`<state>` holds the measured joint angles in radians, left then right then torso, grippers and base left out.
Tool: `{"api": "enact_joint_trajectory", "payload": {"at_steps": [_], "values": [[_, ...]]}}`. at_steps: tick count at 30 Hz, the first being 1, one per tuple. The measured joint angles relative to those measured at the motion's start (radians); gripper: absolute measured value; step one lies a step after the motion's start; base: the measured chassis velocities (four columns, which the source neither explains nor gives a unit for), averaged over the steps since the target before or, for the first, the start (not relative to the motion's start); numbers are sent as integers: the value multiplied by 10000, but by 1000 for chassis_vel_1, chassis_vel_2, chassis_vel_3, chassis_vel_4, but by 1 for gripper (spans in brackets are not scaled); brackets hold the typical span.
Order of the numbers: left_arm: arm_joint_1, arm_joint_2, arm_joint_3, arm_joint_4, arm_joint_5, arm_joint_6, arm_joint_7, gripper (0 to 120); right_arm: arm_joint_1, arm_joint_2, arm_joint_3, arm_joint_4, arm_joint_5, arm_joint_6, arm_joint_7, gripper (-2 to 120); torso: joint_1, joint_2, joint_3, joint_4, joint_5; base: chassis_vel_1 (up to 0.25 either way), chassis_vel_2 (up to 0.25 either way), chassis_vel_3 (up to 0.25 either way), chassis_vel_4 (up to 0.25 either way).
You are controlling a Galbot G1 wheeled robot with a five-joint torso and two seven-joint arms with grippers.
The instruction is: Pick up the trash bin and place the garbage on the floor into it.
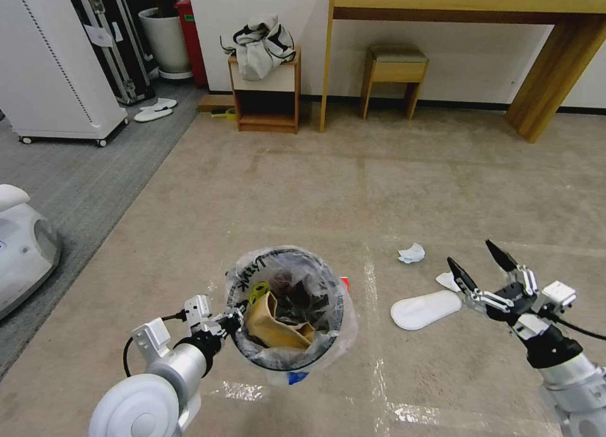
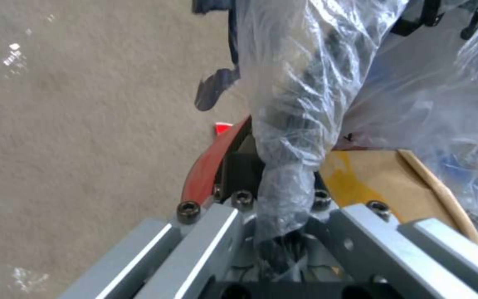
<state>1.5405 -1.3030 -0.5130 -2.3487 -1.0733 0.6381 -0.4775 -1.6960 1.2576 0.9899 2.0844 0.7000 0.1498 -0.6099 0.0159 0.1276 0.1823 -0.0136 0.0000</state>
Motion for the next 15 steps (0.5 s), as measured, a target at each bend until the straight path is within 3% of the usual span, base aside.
{"api": "enact_joint_trajectory", "payload": {"at_steps": [8, 15], "values": [[30, -70, -482, 97, 257, -61, 122, 1, 234, 192, 128, -987, -379, 222, 51, 100, 0, 0, 0, 1, 1, 0, 0, 0, 0], [55, -67, -558, 109, 322, -65, 151, 1, 378, 166, 163, -1283, -665, 277, 12, 100, 0, 0, 0, 2, 0, 0, 0, 0, 0]]}}
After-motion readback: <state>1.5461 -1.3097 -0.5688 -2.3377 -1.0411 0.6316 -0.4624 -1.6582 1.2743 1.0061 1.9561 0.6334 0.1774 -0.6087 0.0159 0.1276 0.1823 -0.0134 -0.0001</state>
